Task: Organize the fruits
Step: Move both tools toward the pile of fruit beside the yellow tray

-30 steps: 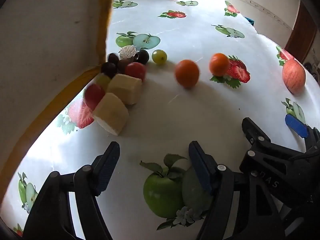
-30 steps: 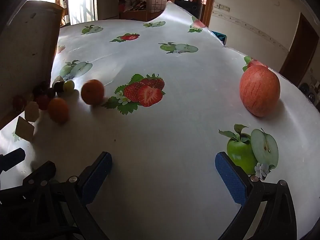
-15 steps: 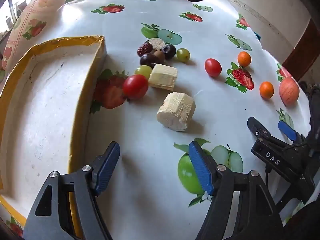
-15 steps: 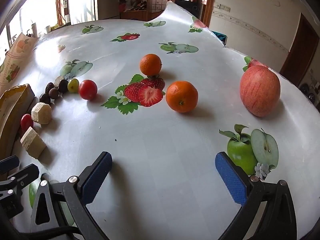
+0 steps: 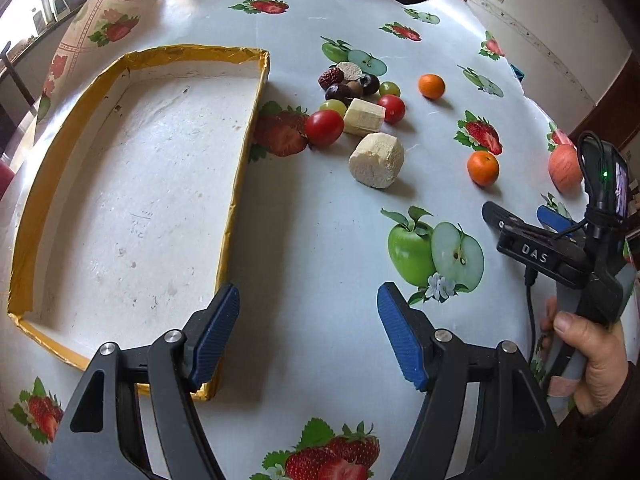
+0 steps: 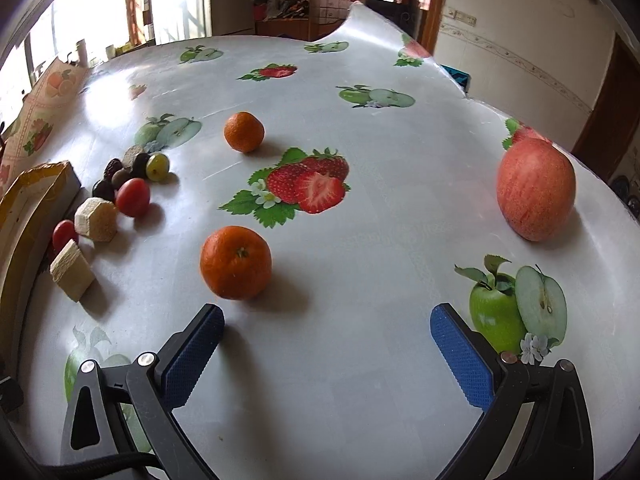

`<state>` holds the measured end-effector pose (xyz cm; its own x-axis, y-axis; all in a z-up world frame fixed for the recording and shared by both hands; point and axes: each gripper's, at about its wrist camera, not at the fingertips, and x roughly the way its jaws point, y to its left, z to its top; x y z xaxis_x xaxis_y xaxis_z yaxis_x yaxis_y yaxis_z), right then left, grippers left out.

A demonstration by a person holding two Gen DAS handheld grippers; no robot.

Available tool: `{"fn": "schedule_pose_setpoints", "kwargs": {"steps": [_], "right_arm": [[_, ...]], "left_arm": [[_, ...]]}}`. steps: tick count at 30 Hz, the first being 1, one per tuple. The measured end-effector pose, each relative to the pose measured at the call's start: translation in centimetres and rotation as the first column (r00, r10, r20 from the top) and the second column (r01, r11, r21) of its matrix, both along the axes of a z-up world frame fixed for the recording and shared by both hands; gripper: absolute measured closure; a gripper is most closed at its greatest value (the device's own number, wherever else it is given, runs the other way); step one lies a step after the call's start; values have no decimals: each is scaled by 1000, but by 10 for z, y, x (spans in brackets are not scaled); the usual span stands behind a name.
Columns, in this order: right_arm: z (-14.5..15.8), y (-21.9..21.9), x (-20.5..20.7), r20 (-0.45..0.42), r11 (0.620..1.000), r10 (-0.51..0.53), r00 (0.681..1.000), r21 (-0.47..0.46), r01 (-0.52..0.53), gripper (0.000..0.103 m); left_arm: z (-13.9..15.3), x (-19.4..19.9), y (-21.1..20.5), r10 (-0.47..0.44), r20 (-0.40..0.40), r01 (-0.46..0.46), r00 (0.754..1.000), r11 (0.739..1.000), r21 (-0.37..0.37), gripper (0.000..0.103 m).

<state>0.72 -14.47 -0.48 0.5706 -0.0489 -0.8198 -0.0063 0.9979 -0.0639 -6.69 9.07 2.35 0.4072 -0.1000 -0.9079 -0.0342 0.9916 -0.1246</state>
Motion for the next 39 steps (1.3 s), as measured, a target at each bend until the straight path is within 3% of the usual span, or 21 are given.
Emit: {"fn": "schedule_pose_setpoints", "kwargs": {"steps": [2, 3, 5, 7, 9, 12, 15, 21, 29, 39], "right_arm": [[5, 8, 2, -103, 996, 93, 990, -6, -95, 0], [10, 9, -1, -104, 995, 99, 990, 9, -98, 0], [26, 4, -10, -73, 985, 111, 991, 140, -100, 0], [34, 3, -11, -127, 960, 145, 981, 256, -109, 1], [41, 6, -12, -157, 944, 177, 972, 308, -122, 1], [57, 6, -15, -132, 899, 203, 970, 417, -132, 0], [66, 11, -10, -155, 881, 213, 965, 457, -121, 0], [92, 38, -13, -123, 910, 332, 935, 303, -283, 0], [110, 58, -13, -91, 912, 396, 914, 151, -380, 0], [107, 62, -9, -100, 905, 424, 900, 93, -416, 0]], "left_arm": [[2, -5, 0, 7, 2, -7, 1000, 1000, -6, 32], [4, -5, 0, 10, -3, -10, 1000, 1000, -4, 32], [7, -5, -1, 15, -4, -15, 1000, 1000, 1, 32], [11, -4, -2, 16, -2, -16, 1000, 1000, 7, 32], [14, -4, -5, 23, -1, -23, 1000, 1000, 16, 32], [18, -5, -8, 33, -7, -33, 999, 999, 22, 32], [27, -7, -11, 35, 13, -35, 999, 998, 44, 32], [43, -5, -18, 41, 48, -46, 998, 992, 117, 32], [54, -1, -19, 52, 66, -59, 996, 992, 113, 32], [51, 1, -24, 49, 57, -55, 997, 993, 103, 32]]}}
